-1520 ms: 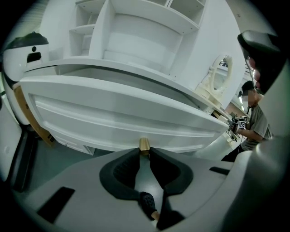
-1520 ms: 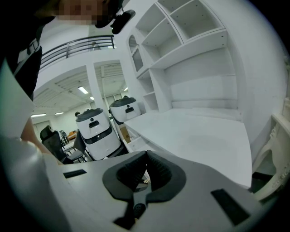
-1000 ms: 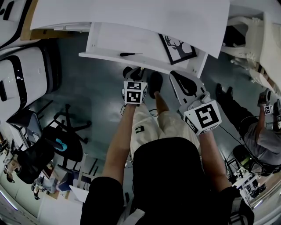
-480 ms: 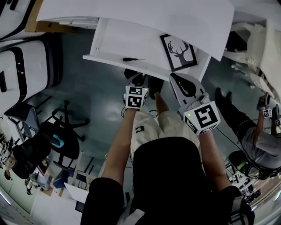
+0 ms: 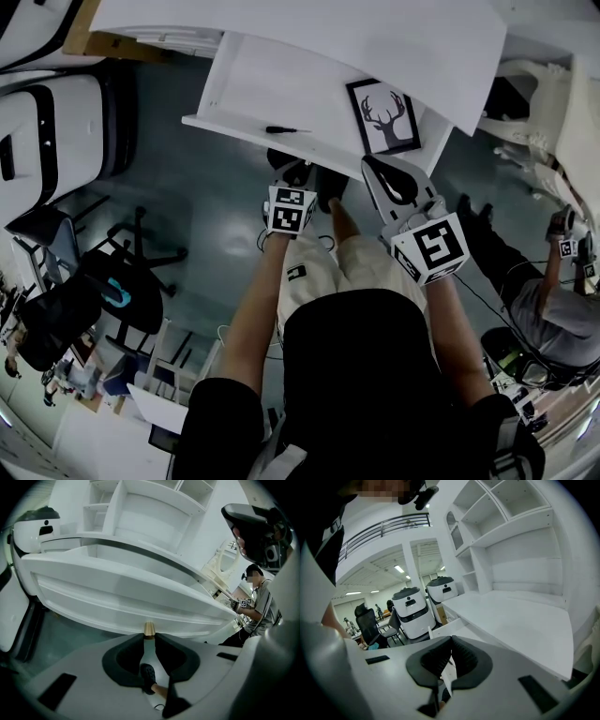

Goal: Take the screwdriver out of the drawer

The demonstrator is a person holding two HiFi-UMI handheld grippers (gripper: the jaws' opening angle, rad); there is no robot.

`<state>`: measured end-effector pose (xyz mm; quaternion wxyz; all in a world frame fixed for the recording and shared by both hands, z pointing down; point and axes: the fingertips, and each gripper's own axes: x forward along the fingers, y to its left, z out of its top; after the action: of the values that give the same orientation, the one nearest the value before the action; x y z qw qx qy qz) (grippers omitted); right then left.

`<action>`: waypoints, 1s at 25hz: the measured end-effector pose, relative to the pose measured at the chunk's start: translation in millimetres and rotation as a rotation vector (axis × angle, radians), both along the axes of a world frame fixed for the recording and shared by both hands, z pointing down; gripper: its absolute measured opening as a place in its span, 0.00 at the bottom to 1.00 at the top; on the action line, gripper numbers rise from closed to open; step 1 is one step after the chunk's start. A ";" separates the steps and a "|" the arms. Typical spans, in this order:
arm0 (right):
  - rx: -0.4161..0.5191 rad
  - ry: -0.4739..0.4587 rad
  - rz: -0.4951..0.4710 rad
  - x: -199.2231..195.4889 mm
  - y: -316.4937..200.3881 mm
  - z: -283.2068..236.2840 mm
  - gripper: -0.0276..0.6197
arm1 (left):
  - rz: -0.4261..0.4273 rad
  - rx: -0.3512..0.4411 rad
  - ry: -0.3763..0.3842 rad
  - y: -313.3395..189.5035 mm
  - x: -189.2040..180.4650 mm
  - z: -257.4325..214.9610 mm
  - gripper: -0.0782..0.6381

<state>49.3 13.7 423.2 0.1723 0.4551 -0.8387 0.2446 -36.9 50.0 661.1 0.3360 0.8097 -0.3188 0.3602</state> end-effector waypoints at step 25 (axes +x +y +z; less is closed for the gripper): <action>0.009 0.064 -0.208 -6.4 -10.4 -2.9 0.07 | -0.119 0.171 0.089 6.1 -9.1 -149.1 0.15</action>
<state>42.9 3.3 420.3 0.2214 0.3738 -0.8767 0.2067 -46.0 56.1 512.0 0.3006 0.8302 -0.3807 0.2747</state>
